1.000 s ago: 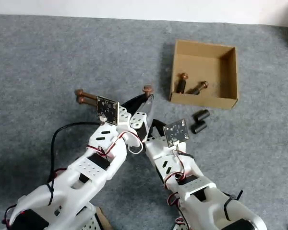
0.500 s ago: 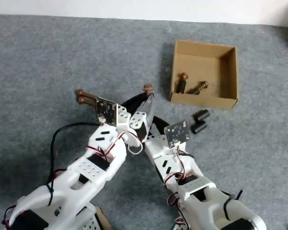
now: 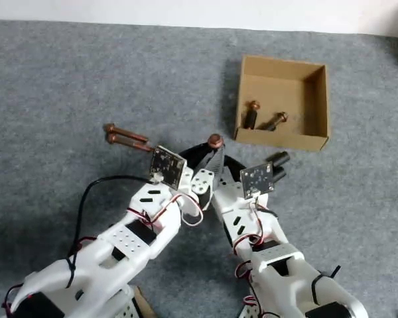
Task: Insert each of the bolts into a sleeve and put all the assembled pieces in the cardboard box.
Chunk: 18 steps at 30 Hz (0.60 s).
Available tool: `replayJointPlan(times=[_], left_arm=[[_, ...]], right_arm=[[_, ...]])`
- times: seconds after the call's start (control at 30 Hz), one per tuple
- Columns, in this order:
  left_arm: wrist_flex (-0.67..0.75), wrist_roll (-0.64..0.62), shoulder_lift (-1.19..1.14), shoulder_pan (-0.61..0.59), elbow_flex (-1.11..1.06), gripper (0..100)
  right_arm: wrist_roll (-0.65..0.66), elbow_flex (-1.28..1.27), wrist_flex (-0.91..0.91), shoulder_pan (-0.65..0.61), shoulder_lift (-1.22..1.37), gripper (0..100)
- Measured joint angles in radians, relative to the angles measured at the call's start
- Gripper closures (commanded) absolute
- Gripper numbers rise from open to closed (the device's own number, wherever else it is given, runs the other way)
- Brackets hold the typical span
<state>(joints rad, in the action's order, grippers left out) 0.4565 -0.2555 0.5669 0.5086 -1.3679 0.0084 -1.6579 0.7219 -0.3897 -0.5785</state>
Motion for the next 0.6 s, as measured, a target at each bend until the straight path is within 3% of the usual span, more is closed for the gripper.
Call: replayJointPlan(times=[0.27,0.6], left_arm=[[-0.184,0.0,0.002,-0.008,0.055,68],[-0.199,-0.002,0.003,-0.012,0.055,73]], right_arm=[[-0.002,0.0,0.0,0.023,0.0,99.5],[-0.002,0.0,0.0,0.046,0.0,99.5]])
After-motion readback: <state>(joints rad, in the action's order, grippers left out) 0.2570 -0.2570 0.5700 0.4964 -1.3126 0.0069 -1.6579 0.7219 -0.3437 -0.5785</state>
